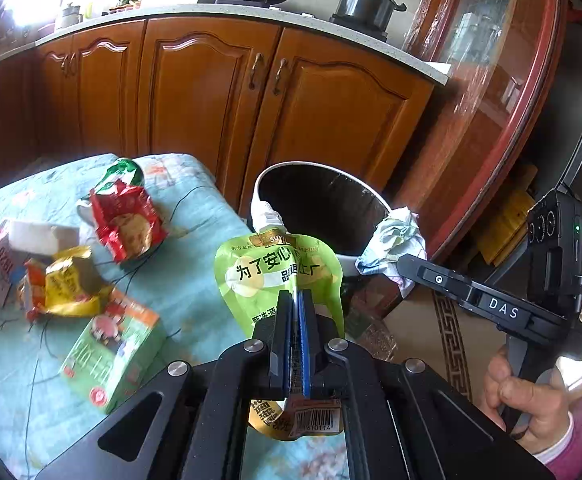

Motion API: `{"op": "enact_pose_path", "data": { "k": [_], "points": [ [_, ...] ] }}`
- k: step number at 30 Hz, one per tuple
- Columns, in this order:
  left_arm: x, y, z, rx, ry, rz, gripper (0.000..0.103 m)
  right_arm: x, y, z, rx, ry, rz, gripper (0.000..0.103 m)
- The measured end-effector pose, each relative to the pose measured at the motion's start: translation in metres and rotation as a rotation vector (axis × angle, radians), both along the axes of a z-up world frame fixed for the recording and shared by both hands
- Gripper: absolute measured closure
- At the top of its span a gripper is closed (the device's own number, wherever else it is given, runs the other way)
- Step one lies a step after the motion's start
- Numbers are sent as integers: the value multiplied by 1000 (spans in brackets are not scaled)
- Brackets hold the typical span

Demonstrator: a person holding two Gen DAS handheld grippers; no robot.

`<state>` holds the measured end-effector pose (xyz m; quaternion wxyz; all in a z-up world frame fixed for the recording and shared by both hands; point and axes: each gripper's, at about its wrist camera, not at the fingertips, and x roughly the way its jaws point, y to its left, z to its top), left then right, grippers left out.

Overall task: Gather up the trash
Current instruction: 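Carry the pouch and tissue with both tools over the black bin, then open both tools to drop the pouch and tissue into the bin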

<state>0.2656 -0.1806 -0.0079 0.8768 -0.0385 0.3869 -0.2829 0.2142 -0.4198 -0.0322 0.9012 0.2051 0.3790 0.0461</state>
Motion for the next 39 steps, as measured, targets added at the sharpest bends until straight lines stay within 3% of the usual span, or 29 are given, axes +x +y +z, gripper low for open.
{"op": "enact_pose_path", "data": {
  "k": [17,32,36,39],
  "points": [
    [78,-64,-7,5,-2,-16,102,52,-51,-3,-47,43,-53,87],
    [132,-112,-30,50,38,-29,101,86,-66,-21,-91,124,-48,87],
    [141,-121,-34,58,72,-32,98,92,-69,-25,-100,143,-52,77],
    [140,-118,-32,49,66,-22,82,91,-72,-25,-94,142,-60,63]
  ]
}}
